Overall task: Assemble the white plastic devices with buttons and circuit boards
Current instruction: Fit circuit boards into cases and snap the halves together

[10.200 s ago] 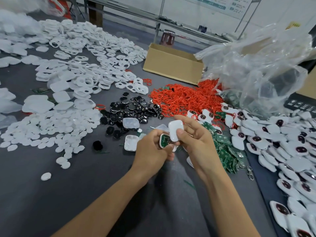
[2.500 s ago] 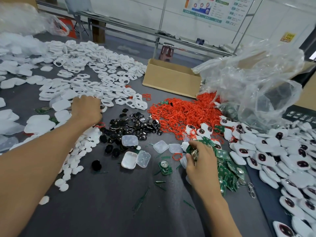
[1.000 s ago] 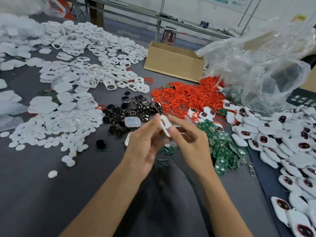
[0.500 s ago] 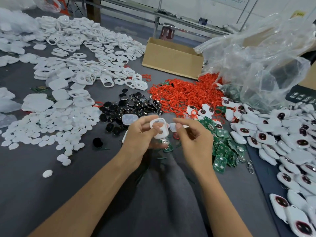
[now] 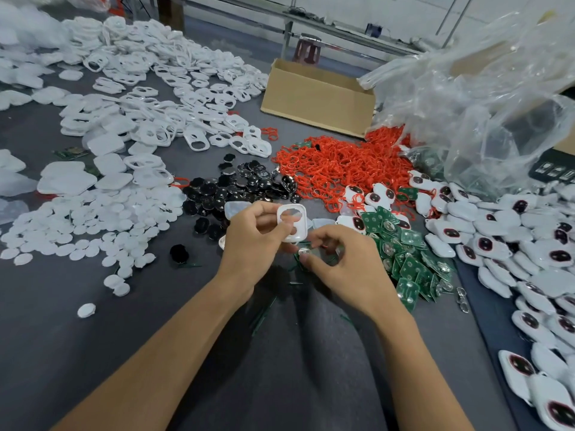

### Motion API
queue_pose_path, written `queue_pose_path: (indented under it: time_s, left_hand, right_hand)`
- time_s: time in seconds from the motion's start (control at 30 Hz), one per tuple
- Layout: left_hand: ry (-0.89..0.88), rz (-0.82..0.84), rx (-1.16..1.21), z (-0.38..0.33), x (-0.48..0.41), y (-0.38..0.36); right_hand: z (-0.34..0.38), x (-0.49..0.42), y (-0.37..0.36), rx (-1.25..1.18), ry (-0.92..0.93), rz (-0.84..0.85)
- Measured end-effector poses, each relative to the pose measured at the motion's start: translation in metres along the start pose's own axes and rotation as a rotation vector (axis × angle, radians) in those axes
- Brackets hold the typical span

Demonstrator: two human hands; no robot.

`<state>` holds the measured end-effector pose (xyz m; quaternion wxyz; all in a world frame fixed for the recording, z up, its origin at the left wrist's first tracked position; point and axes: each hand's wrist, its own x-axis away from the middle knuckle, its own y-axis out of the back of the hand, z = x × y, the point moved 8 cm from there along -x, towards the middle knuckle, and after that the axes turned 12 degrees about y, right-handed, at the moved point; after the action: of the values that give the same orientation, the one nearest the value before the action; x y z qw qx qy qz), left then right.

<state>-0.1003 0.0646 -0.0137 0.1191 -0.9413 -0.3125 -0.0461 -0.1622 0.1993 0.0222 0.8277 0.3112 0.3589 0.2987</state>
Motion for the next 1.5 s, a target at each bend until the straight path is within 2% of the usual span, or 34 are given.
queue_pose_path:
  time_s: [0.27, 0.43, 0.6, 0.7, 0.77, 0.9, 1.03, 1.13, 1.27, 1.4, 1.5]
  left_hand:
    - [0.027, 0.033, -0.020, 0.003, 0.004, -0.002]
    - [0.071, 0.124, 0.046, 0.006, 0.008, -0.009]
    - [0.192, 0.346, 0.173, 0.008, 0.014, -0.027]
    - [0.226, 0.425, 0.229, 0.009, 0.017, -0.036]
    - [0.228, 0.423, 0.204, 0.012, 0.018, -0.037]
    - [0.230, 0.344, 0.189, 0.014, 0.015, -0.027]
    - [0.234, 0.208, 0.192, 0.016, 0.012, -0.015]
    - [0.193, 0.147, 0.123, 0.016, 0.013, -0.013]
    - [0.048, 0.120, -0.012, 0.007, 0.014, -0.011]
    - [0.032, 0.133, -0.033, 0.006, 0.014, -0.013]
    - [0.039, 0.119, -0.020, 0.007, 0.012, -0.012]
  right_hand:
    - [0.006, -0.001, 0.005, -0.394, -0.048, -0.172]
    - [0.010, -0.001, 0.002, -0.367, -0.031, -0.197]
    - [-0.001, 0.001, 0.007, -0.450, -0.116, -0.332]
    - [-0.008, 0.001, 0.004, -0.538, -0.156, -0.345]
    - [-0.009, 0.002, 0.004, -0.437, -0.130, -0.346]
    - [0.002, 0.001, 0.016, -0.104, 0.035, -0.396]
    - [-0.014, -0.005, 0.037, 0.017, -0.022, -0.491]
    - [-0.028, -0.027, 0.026, 0.246, -0.088, -0.309]
    - [-0.037, -0.055, 0.008, 0.590, -0.127, -0.068]
    - [-0.049, -0.064, 0.005, 0.659, -0.222, -0.017]
    - [-0.054, -0.065, 0.005, 0.700, -0.212, 0.004]
